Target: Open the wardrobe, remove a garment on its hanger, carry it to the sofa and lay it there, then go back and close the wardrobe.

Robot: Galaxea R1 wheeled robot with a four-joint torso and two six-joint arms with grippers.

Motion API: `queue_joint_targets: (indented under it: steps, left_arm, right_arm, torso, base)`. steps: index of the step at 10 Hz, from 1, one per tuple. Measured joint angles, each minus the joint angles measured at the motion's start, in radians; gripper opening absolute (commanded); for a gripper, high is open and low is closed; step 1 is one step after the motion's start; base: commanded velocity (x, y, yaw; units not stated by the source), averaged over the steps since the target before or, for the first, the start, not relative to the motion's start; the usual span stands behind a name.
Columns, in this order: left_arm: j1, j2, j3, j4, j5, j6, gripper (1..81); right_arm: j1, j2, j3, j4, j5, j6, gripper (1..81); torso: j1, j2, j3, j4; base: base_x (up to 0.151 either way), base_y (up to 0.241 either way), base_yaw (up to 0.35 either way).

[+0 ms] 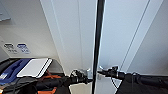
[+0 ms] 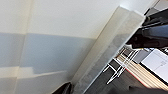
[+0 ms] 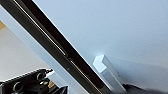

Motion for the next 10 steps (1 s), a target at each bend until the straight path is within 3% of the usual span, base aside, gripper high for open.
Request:
queue_joint_targets:
  steps: [4,10]
  left_arm:
    - [0.032,-0.081,0.105,0.029,0.024,0.008,81.1]
    - [0.07,-0.106,0.132,0.055,-0.022,0.021,81.1]
  right_arm:
    - [-0.02,-0.025,0.03,-0.001,0.016,-0.003,81.1]
    - [-0.084,-0.059,0.064,-0.019,0.058,-0.025,81.1]
  torso:
    - [0.0,0.0,0.0,0.0]
    - [0.0,0.0,0.0,0.0]
  base:
    - [0.0,0.0,0.0]
    - [0.0,0.0,0.0]
